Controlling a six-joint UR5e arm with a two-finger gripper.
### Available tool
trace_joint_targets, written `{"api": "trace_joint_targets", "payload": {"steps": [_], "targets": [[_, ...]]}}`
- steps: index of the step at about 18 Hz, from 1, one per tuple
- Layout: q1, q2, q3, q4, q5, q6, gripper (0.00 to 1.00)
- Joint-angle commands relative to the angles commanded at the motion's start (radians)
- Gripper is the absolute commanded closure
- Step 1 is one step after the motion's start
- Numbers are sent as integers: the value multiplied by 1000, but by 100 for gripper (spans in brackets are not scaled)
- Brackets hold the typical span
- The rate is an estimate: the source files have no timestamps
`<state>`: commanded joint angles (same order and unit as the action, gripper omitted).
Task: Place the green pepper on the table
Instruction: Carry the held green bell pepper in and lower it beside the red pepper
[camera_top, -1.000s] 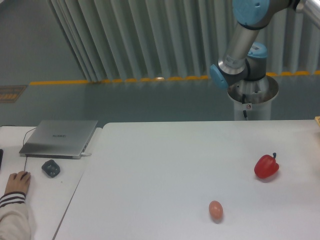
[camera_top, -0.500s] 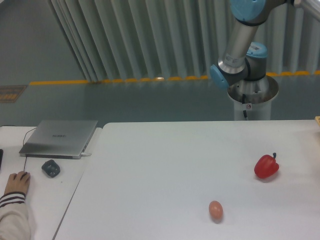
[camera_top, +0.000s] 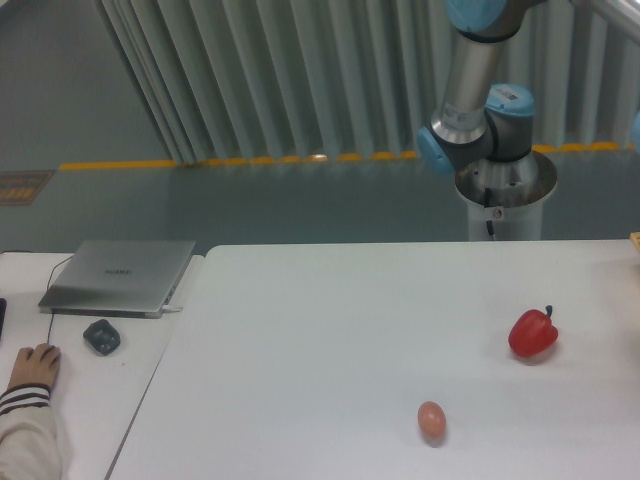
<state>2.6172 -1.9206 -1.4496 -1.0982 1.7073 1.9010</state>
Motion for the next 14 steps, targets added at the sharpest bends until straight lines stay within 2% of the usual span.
{"api": "trace_joint_targets", "payload": {"steps": [8,14], "targets": [[-163,8,-54,-58,-8,-393,71],[-244,2,-95,-71,-21,-539,70]]}}
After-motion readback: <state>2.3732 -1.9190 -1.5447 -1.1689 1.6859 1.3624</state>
